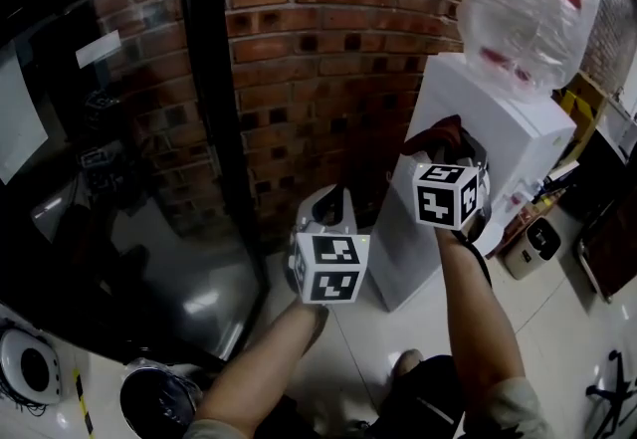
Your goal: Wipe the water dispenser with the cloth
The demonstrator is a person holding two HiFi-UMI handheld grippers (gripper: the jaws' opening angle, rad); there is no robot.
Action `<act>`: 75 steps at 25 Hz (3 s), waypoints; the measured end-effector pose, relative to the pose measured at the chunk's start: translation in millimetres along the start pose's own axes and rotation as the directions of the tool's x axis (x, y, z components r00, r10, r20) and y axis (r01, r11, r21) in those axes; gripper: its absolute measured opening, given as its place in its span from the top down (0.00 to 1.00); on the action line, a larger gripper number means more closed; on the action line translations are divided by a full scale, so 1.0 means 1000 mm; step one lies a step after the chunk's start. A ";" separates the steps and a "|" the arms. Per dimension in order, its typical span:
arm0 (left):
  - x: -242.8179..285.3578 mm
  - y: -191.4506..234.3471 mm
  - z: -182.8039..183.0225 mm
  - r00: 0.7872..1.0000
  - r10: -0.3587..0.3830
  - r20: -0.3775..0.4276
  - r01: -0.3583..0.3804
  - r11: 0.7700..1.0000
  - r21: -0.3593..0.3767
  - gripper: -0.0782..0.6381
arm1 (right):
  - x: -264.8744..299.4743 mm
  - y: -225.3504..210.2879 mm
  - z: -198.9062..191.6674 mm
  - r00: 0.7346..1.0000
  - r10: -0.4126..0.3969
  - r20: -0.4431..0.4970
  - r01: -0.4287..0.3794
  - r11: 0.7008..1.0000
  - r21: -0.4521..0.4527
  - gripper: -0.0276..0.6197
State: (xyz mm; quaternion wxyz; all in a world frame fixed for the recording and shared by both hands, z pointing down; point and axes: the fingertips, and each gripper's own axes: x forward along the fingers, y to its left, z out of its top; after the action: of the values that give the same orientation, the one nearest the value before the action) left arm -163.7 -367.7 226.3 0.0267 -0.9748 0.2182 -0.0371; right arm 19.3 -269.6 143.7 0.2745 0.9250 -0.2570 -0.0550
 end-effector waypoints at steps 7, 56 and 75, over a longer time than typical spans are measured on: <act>0.003 0.014 -0.061 0.997 0.044 -0.062 -0.045 0.999 -0.018 0.89 | 0.008 0.050 -0.082 0.990 0.069 -0.124 -0.073 0.997 -0.028 0.82; 0.063 -0.017 -0.322 0.930 0.048 -0.364 -0.040 0.999 0.030 0.89 | 0.015 0.258 -0.427 0.796 0.338 -0.502 -0.337 0.937 0.096 0.82; -0.024 -0.080 -0.038 0.998 -0.059 0.005 0.058 0.998 0.019 0.89 | -0.098 -0.022 -0.021 0.937 0.200 0.287 -0.196 0.980 -0.043 0.82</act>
State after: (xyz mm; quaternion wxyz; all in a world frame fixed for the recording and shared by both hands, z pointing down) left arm -154.9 -286.9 268.2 0.0355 -0.9806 0.1891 -0.0371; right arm -50.1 -193.5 145.9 0.2445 0.8744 -0.3859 -0.1638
